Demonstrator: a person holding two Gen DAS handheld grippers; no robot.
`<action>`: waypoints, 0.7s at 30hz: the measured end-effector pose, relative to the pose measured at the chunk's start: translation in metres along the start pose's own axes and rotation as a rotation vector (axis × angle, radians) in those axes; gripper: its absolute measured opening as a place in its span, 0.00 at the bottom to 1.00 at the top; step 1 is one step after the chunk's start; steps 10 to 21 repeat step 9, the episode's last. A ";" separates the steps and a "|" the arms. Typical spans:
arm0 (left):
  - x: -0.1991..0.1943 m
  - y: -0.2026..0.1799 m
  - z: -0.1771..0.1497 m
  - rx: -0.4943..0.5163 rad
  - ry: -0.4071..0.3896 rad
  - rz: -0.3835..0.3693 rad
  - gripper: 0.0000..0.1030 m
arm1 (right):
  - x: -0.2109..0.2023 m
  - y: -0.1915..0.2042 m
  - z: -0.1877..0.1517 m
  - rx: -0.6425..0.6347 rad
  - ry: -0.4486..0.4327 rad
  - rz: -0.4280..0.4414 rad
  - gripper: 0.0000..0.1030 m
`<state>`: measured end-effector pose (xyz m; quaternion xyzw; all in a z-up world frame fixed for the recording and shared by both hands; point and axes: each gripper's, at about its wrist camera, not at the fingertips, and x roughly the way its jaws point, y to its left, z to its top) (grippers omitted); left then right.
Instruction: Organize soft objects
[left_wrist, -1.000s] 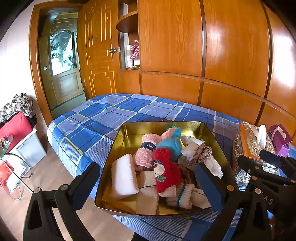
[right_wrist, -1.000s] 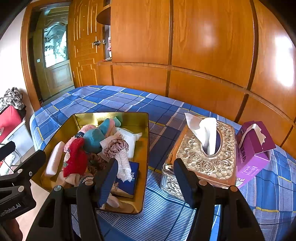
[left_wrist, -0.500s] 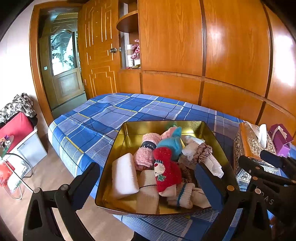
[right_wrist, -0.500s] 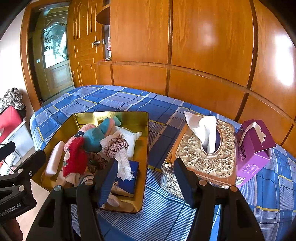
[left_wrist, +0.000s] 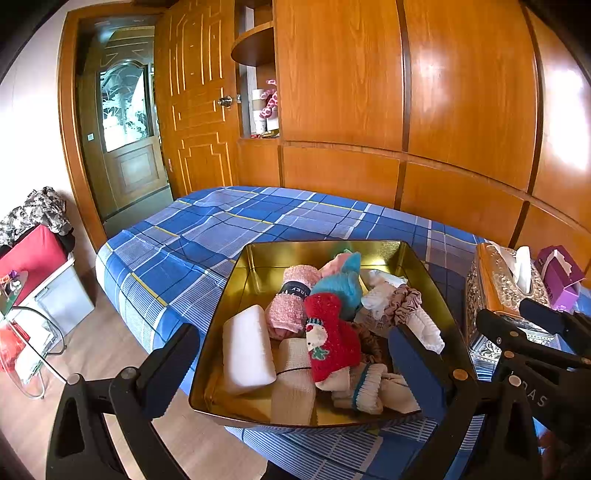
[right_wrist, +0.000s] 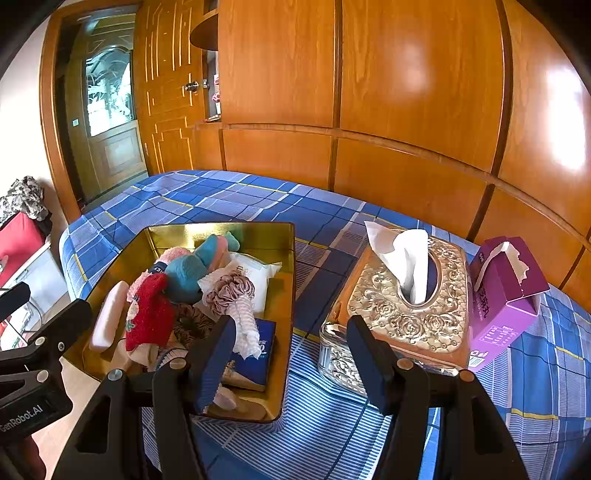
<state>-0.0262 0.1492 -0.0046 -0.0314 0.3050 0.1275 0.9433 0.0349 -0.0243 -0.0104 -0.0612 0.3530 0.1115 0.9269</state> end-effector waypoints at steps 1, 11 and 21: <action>0.000 0.000 0.000 0.000 0.000 -0.001 1.00 | 0.000 0.000 0.000 0.001 -0.001 0.000 0.61; -0.003 0.000 0.000 -0.001 -0.022 -0.012 1.00 | -0.005 -0.003 0.001 0.009 -0.022 -0.010 0.61; -0.003 0.000 0.000 -0.001 -0.022 -0.012 1.00 | -0.005 -0.003 0.001 0.009 -0.022 -0.010 0.61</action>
